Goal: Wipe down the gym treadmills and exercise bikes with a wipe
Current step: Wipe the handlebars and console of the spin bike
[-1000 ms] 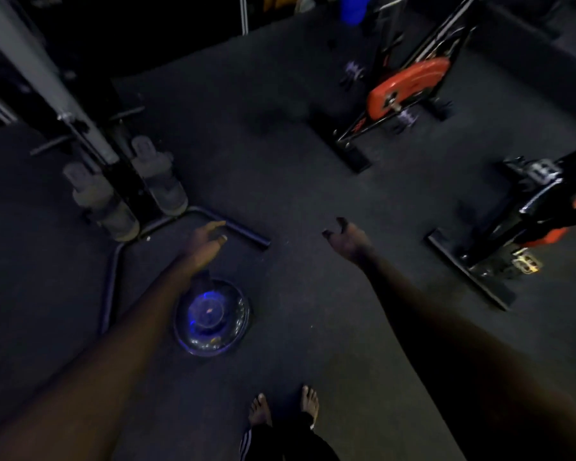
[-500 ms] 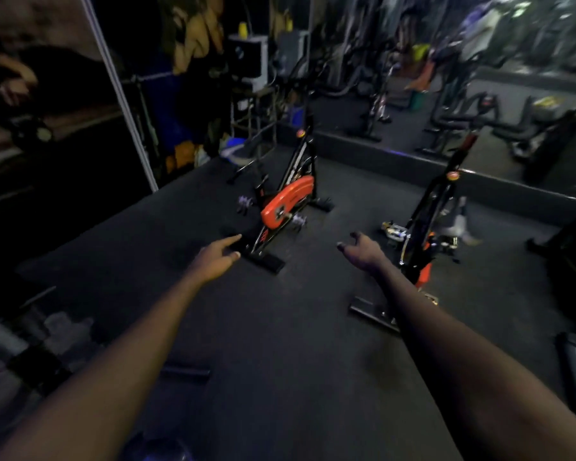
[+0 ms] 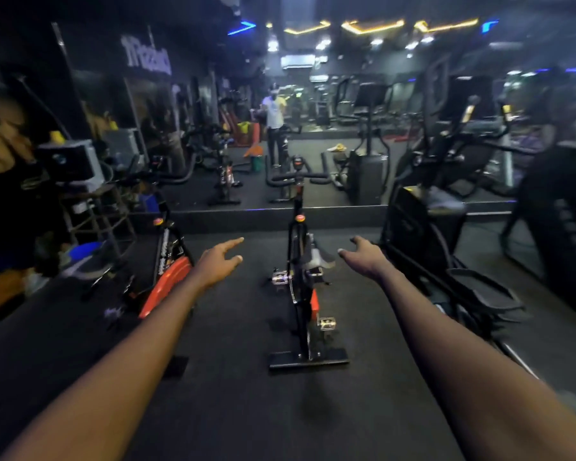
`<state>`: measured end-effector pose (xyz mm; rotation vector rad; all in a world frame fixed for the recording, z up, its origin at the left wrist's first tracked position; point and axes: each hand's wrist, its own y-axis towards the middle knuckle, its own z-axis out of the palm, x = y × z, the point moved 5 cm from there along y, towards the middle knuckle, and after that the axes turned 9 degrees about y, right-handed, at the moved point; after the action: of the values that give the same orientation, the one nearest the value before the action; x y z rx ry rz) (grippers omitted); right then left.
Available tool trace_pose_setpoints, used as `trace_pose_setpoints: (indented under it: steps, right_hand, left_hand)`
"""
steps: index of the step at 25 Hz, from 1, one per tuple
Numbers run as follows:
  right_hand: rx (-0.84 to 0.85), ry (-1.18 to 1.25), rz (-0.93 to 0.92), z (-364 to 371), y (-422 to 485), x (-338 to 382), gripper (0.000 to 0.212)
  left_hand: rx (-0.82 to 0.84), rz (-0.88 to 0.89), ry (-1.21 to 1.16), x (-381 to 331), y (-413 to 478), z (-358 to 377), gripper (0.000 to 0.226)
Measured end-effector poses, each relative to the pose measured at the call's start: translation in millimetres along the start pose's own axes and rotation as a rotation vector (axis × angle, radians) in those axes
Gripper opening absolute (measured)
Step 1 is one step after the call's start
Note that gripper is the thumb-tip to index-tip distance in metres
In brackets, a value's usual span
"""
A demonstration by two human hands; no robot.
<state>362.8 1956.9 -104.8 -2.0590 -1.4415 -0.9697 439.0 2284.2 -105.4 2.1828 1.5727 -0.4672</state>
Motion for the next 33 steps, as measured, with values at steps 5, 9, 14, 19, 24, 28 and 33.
trace_pose_setpoints:
  steps: [5,9,14,19,24,28,33]
  right_hand:
    - [-0.195,-0.026,0.132,-109.9,-38.8,-57.1,0.064]
    - [-0.355,-0.026,0.234,-199.4,-89.3,-110.8,0.064]
    - [-0.549,-0.091,0.321,-311.3,-150.0,-168.1,0.065]
    - [-0.693,-0.098,0.408,-414.9,-201.9,-220.0,0.056]
    - [-0.77,-0.091,0.417,-498.8,-237.3,-265.1,0.069]
    - [-0.837,-0.068,0.457,-562.1,-253.0,-311.9,0.051]
    - [-0.869,-0.085,0.497,-630.2,-237.8,-378.1,0.063]
  left_hand:
    - [0.045,0.236,-0.012,-103.9,31.5,28.5,0.053]
    - [0.127,0.422,-0.054,-209.6,38.7,63.8,0.055]
    - [0.144,0.626,-0.052,-341.6,38.4,105.3,0.052]
    - [0.191,0.754,-0.089,-467.6,30.7,154.1,0.052]
    - [0.242,0.855,-0.123,-577.5,19.8,205.5,0.049]
    - [0.297,0.937,-0.164,-666.3,6.2,250.5,0.051]
    - [0.337,1.007,-0.118,-765.7,21.4,314.7,0.05]
